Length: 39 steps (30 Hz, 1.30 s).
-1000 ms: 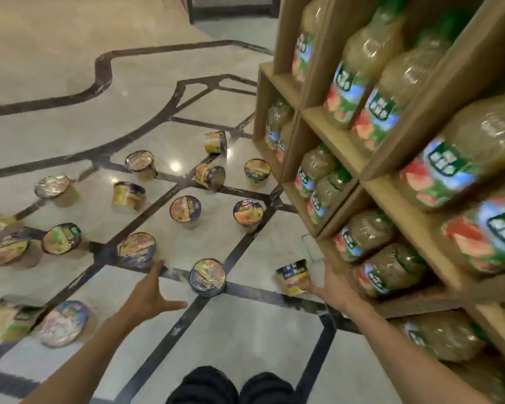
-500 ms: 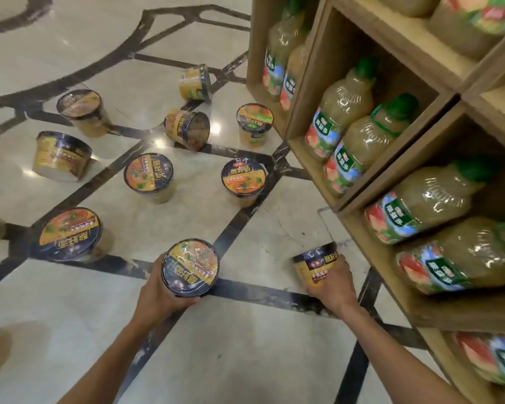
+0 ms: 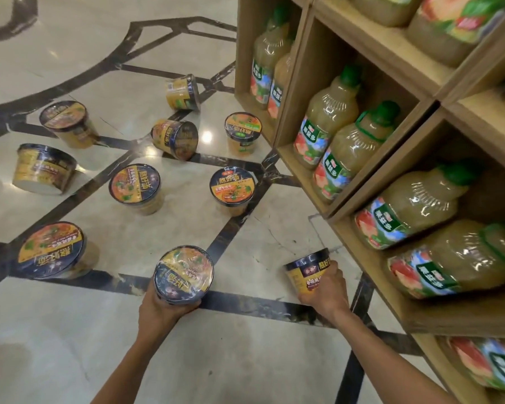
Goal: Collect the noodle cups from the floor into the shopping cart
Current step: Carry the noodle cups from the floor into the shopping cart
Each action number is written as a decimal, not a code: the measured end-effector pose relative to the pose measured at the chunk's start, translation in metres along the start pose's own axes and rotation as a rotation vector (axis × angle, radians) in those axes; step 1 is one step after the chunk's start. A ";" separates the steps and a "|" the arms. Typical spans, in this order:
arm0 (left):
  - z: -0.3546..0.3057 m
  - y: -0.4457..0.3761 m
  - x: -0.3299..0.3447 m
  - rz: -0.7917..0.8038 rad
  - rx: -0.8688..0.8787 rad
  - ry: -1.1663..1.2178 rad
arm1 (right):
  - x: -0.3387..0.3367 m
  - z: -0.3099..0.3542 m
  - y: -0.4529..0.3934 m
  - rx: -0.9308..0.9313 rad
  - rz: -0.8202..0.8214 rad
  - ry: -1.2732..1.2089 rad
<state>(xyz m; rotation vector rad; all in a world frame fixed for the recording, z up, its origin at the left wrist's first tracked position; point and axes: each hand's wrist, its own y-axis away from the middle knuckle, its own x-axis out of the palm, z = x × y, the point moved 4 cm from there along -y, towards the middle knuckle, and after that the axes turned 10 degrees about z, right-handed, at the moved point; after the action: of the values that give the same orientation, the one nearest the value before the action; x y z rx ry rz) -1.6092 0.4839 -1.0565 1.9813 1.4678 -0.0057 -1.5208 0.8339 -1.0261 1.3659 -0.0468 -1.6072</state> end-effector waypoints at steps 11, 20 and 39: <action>-0.166 0.129 -0.108 0.000 0.029 0.275 | -0.098 0.099 0.134 -0.025 0.178 -0.274; -0.322 0.330 -0.300 -0.286 -0.003 0.522 | -0.226 0.339 0.357 -0.380 0.492 -0.412; -0.321 0.924 -0.416 -1.298 -0.098 1.057 | -0.214 0.480 0.892 -1.175 1.405 0.187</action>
<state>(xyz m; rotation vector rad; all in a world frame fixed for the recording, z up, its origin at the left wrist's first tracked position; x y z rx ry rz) -1.0932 0.1545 -0.1878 0.5386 3.0580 0.5934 -1.3499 0.2669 -0.1764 0.2651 0.0458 -0.1326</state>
